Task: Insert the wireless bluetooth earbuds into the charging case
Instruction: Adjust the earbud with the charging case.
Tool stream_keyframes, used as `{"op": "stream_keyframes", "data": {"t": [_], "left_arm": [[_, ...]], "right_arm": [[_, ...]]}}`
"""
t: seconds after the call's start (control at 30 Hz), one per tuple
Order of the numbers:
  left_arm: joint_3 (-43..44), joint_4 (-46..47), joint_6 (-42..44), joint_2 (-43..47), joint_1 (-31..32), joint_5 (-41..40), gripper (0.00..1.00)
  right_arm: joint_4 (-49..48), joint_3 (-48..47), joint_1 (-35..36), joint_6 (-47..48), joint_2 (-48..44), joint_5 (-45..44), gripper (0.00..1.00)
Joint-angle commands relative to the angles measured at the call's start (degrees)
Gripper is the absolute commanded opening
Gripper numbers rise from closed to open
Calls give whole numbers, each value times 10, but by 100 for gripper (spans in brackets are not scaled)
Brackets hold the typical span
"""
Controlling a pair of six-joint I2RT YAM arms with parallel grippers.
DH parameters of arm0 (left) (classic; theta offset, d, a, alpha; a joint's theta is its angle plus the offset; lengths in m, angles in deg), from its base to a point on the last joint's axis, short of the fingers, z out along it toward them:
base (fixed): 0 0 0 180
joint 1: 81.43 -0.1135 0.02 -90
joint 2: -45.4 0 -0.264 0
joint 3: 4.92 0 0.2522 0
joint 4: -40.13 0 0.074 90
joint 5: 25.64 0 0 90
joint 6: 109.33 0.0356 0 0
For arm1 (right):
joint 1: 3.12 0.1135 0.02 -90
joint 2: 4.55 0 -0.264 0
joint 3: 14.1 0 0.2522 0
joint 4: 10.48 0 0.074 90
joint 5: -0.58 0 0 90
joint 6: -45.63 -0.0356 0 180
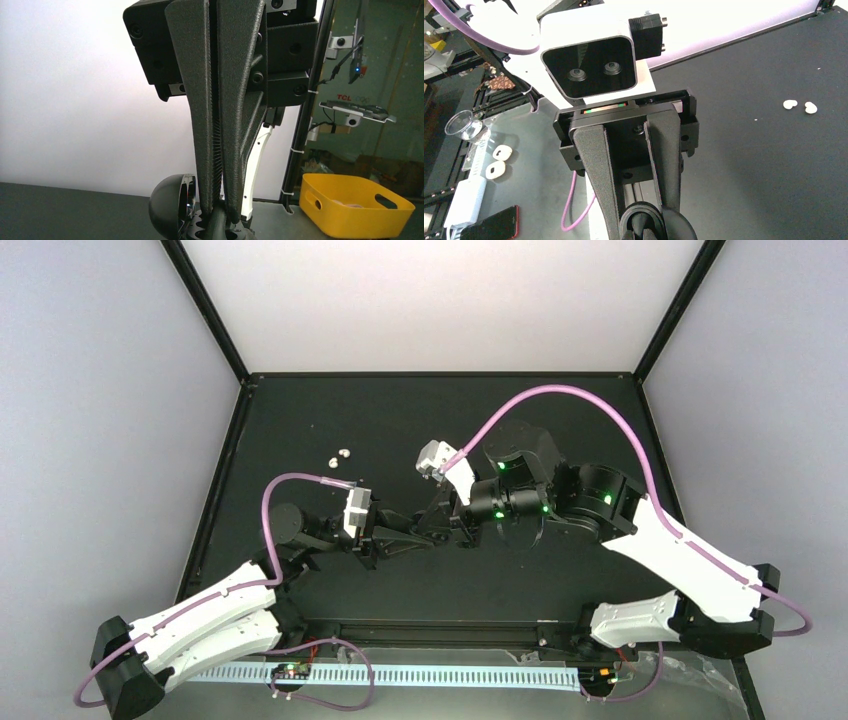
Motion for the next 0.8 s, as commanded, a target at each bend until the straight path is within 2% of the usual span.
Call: {"op": "stream_keyframes", "data": {"t": [0.0, 0.4, 0.77], "left_arm": [[-2, 24, 8, 11, 1, -10, 1], [-9, 33, 6, 17, 1, -13, 2], [-3, 39, -1, 18, 2, -12, 2]], "right_arm": [[-31, 16, 3, -21, -14, -6, 1], [-52, 21, 3, -35, -32, -37, 1], [-55, 30, 3, -38, -30, -17, 1]]}}
